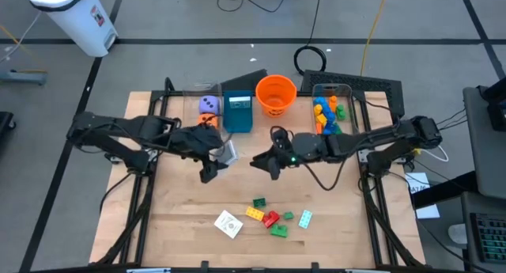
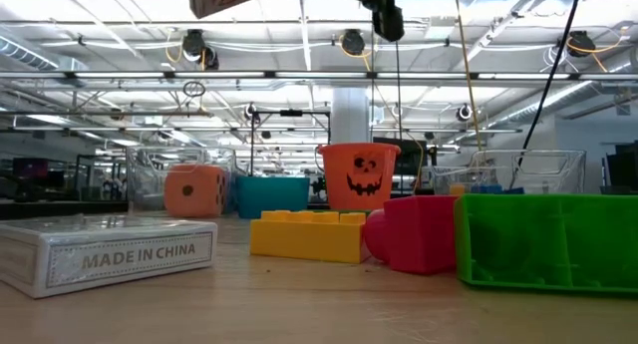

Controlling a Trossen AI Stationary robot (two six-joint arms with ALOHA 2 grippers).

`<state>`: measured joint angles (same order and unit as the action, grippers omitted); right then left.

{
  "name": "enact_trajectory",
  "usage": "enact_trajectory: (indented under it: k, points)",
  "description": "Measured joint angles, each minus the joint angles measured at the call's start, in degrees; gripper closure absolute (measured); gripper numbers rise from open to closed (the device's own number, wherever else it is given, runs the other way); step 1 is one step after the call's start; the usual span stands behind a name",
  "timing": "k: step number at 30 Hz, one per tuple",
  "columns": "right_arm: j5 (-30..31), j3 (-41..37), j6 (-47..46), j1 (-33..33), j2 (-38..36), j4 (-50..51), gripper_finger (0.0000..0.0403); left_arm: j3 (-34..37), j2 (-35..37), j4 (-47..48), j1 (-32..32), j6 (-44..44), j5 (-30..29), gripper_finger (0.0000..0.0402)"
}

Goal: Pick & Place Toys
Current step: Put the black deck of cards into the blue bin

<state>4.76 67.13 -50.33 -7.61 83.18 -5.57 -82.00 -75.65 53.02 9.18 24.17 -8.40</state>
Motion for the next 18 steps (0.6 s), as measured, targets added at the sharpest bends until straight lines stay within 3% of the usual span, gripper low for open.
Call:
enact_trajectory:
  k: [7, 18]
  points:
    - [-0.58, 0.00, -3.88, 2.56, 0.19, -3.17, 0.0190, -6.54, -6.48, 9.25, 1.10, -1.66, -3.30, 0.0089]
    - [-0.62, 0.00, -7.97, 3.54, 0.50, -3.38, 0.0140, -12.74, -13.88, 10.67, 1.02, -6.38, -5.36, 0.0089]
